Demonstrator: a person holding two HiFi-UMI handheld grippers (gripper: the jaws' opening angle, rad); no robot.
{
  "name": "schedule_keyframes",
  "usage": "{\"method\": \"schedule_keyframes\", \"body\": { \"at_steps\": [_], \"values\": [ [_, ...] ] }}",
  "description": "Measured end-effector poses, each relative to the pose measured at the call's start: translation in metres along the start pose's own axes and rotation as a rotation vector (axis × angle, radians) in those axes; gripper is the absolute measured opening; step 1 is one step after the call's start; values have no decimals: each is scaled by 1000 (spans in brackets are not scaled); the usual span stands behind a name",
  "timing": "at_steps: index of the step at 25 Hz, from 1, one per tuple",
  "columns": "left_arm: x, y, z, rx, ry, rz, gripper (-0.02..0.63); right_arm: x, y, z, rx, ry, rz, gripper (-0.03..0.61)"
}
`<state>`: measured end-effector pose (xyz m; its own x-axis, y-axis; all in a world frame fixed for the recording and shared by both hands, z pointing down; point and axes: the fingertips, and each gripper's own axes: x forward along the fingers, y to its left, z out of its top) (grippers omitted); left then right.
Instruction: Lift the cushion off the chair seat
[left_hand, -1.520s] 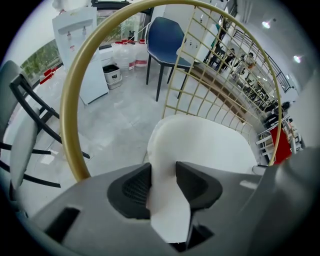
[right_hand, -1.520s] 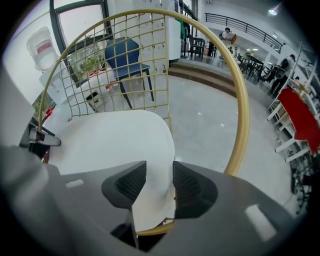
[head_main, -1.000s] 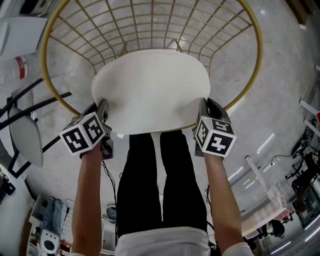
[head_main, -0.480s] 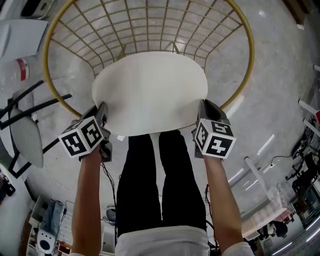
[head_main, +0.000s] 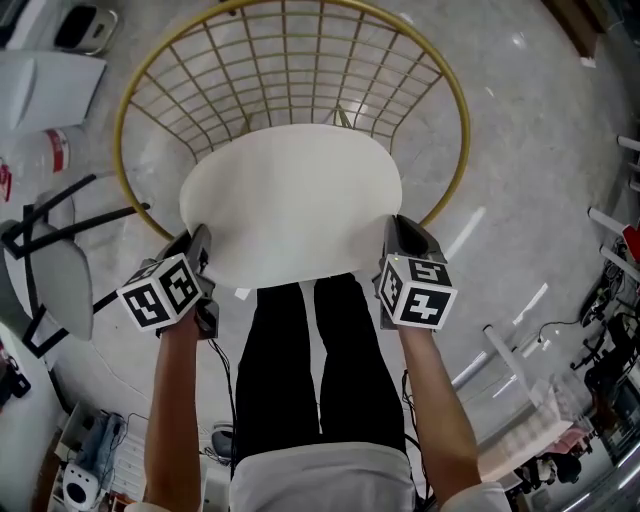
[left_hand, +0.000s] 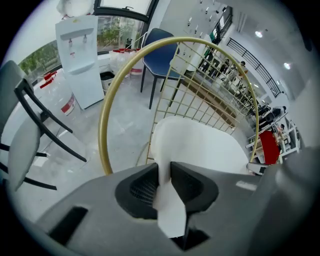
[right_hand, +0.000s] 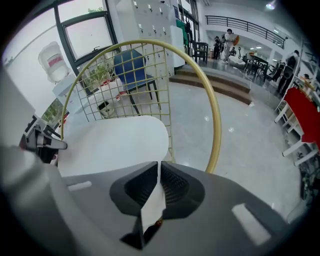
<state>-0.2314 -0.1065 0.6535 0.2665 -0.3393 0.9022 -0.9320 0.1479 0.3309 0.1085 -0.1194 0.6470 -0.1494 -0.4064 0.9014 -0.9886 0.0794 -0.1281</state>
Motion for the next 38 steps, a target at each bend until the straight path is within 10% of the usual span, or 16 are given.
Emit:
{"method": "schedule_keyframes", "body": {
  "at_steps": [38],
  "values": [
    [-166,-63,11,-37,-147,-41,81,-163,19,69,-103,-113,77,25]
  ]
}}
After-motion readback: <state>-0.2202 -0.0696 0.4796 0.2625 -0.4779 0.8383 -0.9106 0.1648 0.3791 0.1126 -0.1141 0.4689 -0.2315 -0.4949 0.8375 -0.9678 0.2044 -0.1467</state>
